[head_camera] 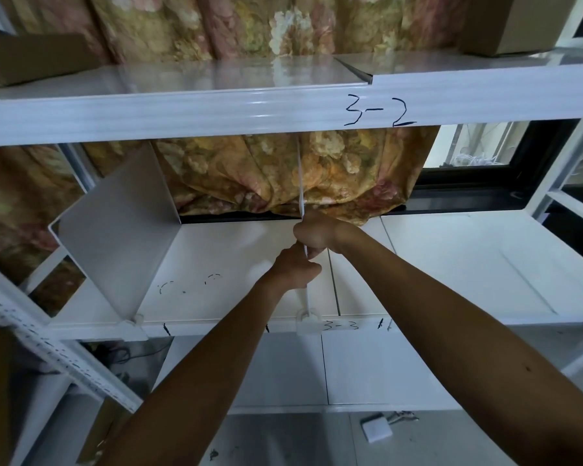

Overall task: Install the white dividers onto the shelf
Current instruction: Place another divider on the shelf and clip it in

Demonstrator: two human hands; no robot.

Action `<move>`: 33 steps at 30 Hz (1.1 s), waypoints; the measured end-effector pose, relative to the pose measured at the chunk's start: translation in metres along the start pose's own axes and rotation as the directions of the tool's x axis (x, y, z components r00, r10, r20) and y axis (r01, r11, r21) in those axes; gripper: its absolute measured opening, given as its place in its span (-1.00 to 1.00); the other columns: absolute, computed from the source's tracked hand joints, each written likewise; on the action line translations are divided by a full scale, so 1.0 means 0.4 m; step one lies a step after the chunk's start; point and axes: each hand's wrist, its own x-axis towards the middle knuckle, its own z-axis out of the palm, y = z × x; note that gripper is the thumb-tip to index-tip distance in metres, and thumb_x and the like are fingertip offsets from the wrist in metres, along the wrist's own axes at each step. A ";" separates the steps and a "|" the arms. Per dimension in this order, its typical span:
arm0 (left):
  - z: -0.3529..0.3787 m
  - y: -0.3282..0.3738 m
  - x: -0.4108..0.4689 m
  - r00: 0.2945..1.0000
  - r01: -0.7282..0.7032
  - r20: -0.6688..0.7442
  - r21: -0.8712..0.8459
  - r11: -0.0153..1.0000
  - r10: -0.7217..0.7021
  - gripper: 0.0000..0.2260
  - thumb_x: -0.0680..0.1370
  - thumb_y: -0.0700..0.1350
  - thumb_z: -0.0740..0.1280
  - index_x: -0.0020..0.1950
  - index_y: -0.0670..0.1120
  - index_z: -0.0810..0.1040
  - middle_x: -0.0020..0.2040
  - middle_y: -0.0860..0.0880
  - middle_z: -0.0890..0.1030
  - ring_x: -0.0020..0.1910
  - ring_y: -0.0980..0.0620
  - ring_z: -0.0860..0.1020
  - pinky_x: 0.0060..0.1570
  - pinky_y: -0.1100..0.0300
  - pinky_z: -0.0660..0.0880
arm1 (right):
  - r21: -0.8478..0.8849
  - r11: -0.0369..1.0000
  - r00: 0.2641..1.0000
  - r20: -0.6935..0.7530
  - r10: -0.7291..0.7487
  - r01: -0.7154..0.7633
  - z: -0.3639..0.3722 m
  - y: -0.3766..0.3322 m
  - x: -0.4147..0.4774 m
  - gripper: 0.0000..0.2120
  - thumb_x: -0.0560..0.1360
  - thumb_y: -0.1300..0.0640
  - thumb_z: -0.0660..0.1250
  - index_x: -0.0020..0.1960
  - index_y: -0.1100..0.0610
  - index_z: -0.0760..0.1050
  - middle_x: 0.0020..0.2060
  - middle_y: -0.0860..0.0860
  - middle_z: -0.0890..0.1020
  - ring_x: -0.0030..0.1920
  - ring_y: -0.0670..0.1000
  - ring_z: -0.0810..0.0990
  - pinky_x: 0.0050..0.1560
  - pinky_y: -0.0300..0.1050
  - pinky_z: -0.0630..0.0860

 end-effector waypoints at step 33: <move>0.029 -0.001 0.034 0.987 0.049 0.156 -0.023 0.999 -0.045 -0.36 0.61 -0.23 0.09 0.63 0.05 -0.10 0.48 -0.14 0.35 0.09 -0.11 0.55 0.08 -0.05 0.63 | 0.034 0.999 0.999 0.025 0.022 -0.023 -0.020 0.054 0.032 -0.69 0.52 0.27 0.12 0.23 0.31 0.40 0.07 0.27 0.59 -0.03 0.20 0.67 0.08 0.18 0.65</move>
